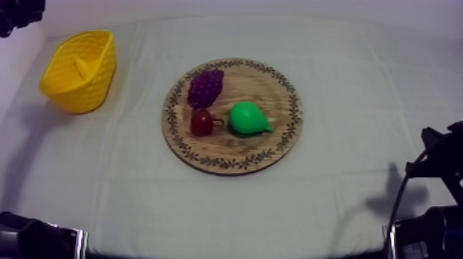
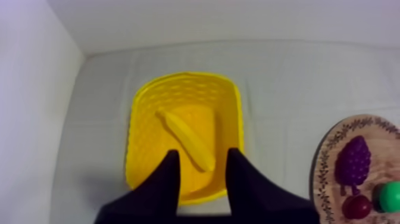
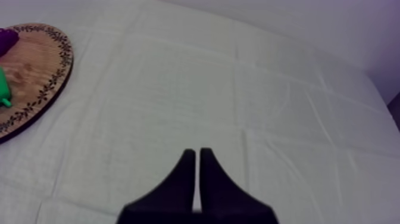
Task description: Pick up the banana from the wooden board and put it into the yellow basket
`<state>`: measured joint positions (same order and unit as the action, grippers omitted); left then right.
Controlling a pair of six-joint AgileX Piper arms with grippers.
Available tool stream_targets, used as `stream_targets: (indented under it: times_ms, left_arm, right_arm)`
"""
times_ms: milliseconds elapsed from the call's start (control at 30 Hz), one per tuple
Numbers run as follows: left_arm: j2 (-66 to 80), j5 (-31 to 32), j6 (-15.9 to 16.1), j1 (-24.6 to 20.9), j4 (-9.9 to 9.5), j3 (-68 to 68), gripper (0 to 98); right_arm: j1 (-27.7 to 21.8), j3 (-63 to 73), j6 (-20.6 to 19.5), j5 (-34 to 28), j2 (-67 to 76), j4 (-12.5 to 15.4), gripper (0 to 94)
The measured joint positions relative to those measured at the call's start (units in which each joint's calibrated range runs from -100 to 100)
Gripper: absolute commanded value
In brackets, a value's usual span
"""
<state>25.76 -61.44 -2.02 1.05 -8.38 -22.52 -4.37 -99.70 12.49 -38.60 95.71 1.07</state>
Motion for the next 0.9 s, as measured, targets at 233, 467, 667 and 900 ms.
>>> stream_targets:
  times_ms: [233,467,667,900]
  left_arm:
    - [10.62,5.03,-4.35,4.08,-2.29,-8.75,3.8]
    - [24.97,14.34,-7.97,6.10,-3.64,-22.41,0.5]
    - [40.98,20.12,-10.61,3.61,-3.27,-38.04,0.1]
    - [54.36,23.31,-8.18,-0.01,-0.85,-54.22,0.0]
  right_arm:
    - [0.00,0.00,0.00,0.00,0.00,0.00,0.6]
    - [0.00,0.00,0.00,0.07,0.00,0.00,0.6]
    - [0.00,0.00,0.00,0.07,0.00,0.00,0.6]
    - [0.00,0.00,0.00,0.07,0.00,0.00,0.6]
